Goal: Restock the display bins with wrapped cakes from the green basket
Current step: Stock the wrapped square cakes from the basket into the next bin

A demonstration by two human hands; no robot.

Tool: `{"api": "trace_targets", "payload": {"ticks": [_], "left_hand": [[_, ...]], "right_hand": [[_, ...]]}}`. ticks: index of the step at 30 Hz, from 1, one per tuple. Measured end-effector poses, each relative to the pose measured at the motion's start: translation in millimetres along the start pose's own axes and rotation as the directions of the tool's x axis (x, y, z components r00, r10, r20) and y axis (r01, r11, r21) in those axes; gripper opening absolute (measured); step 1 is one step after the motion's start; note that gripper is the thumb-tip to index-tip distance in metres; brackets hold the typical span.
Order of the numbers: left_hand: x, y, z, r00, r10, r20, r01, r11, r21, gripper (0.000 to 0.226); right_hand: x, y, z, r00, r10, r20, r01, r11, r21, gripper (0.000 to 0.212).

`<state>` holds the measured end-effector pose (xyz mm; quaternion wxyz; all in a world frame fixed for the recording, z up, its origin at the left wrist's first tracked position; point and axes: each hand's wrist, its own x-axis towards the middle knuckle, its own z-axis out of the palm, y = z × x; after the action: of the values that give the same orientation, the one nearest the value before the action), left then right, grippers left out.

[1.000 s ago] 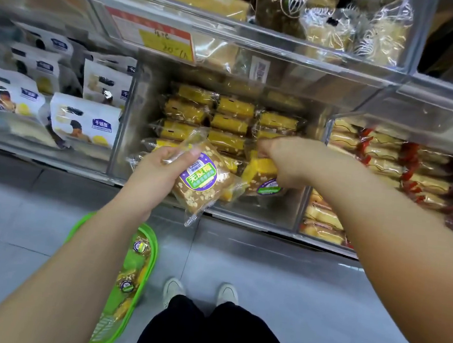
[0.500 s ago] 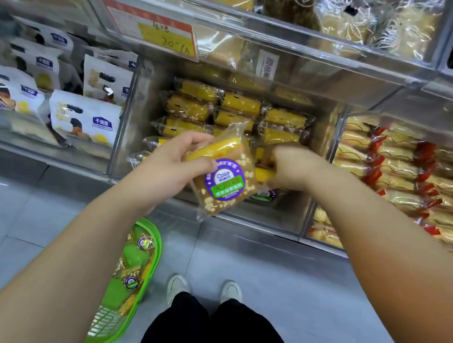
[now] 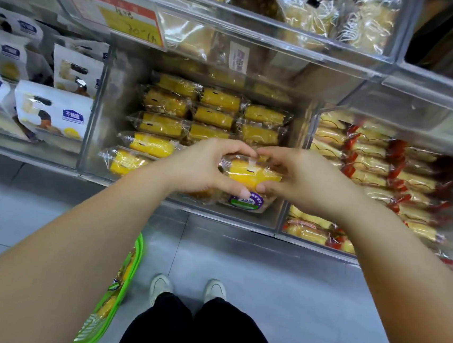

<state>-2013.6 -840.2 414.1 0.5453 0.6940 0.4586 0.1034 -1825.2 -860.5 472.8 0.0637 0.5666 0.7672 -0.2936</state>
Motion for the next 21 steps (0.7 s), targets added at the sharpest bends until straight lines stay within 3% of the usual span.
{"api": "trace_targets", "payload": {"ticks": [2, 6, 9, 13, 17, 21], "left_hand": [[-6.4, -13.7, -2.4, 0.999, -0.051, -0.005, 0.052, 0.997, 0.066, 0.086], [-17.8, -38.4, -7.5, 0.997, -0.068, -0.046, 0.077, 0.972, 0.224, 0.066], [-18.9, -42.3, -12.1, 0.996, -0.073, -0.049, 0.084, 0.955, 0.283, 0.066], [-24.2, -47.9, -18.8, 0.994, -0.111, -0.013, 0.111, 0.965, 0.239, 0.072], [-24.5, -41.9, -18.9, 0.984, -0.171, 0.054, 0.167, 0.983, 0.07, 0.058], [-8.2, -28.0, -4.7, 0.979, -0.185, -0.083, 0.199, 0.956, 0.216, 0.052]], "right_hand": [[-2.0, -3.2, 1.4, 1.0, -0.017, -0.018, 0.016, 1.0, -0.022, 0.056], [-7.0, -6.3, -0.6, 0.998, -0.015, 0.063, 0.021, 0.995, -0.095, 0.048], [-2.9, -12.2, 4.8, 0.996, 0.03, 0.081, -0.017, 0.988, -0.156, 0.046], [13.6, -20.7, 35.8, 0.992, 0.118, 0.045, -0.097, 0.941, -0.326, 0.032], [27.8, -15.1, 52.9, 0.994, 0.105, 0.029, -0.09, 0.942, -0.325, 0.028], [36.5, -10.6, 49.0, 0.997, 0.046, 0.062, -0.018, 0.918, -0.397, 0.025]]}}
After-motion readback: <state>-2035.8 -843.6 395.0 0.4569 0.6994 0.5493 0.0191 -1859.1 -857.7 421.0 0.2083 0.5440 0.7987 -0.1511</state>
